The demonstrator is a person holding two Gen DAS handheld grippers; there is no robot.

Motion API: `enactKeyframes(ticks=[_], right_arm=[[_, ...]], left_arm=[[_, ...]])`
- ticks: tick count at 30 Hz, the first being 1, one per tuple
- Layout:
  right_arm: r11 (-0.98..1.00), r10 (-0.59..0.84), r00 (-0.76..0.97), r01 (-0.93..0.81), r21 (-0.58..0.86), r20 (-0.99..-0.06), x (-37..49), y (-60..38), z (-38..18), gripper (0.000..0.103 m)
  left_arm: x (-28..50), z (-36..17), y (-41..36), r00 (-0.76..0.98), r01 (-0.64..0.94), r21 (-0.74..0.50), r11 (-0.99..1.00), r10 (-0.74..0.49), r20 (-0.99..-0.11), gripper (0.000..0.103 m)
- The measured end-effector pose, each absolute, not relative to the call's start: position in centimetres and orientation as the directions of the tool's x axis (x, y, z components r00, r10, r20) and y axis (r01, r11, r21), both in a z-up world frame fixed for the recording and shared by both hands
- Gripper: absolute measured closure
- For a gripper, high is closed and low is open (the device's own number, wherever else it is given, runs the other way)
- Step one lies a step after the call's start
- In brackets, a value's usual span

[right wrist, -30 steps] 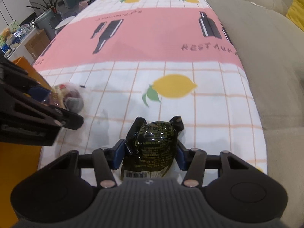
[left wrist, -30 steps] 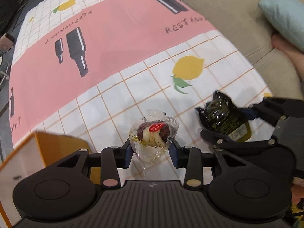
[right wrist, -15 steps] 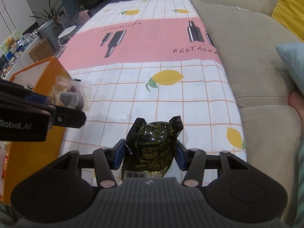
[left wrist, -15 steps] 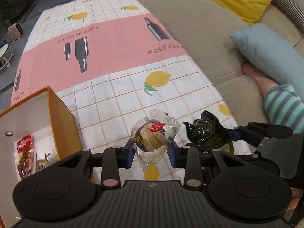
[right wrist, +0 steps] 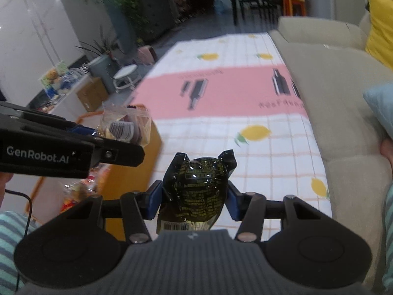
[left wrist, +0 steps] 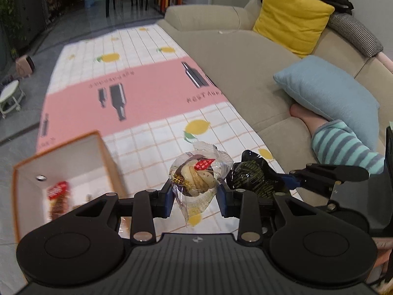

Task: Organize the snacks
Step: 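Carry the pouch and candy packet over the white box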

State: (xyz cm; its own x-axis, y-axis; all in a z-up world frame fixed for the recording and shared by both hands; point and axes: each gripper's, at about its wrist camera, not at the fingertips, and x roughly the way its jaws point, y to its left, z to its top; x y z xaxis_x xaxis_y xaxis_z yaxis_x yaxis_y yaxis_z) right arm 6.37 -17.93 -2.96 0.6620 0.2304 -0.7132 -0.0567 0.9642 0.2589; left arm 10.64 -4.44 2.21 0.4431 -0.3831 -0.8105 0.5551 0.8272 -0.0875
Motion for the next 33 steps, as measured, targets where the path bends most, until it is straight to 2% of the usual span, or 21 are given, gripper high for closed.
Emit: enactKeyframes(ticks=[7,14,22,33], right_arm=[[0.94,0.333,0.678,-0.18,0.29,-0.656,7.8,-14.2,0.4,0.052],[0.913,0.404,0.64,-0.325,0.247,-0.654,11.5,-8.2,1.7,0.052],[0.884,0.406,0.557,-0.439,0.158,-0.725,16.9,-1.4,0.1,0.052],[0.82,0.301,0.497,-0.57,-0.045,-0.814,23.6,3.3,-5.4,0.052]], left_arm=[[11.2,5.9,0.5,0.483,0.522,-0.057,0.851,-0.349,-0.803,0.064],[14.0,5.6,5.2,0.518,0.443,0.003,0.896,-0.254,-0.817,0.064],[18.7,1.5,9.5,0.469,0.355,-0.017,0.935,-0.194,-0.862,0.064],[23.4,-5.4,12.1,0.358,0.292,-0.066,0.954,-0.173,-0.918,0.064]])
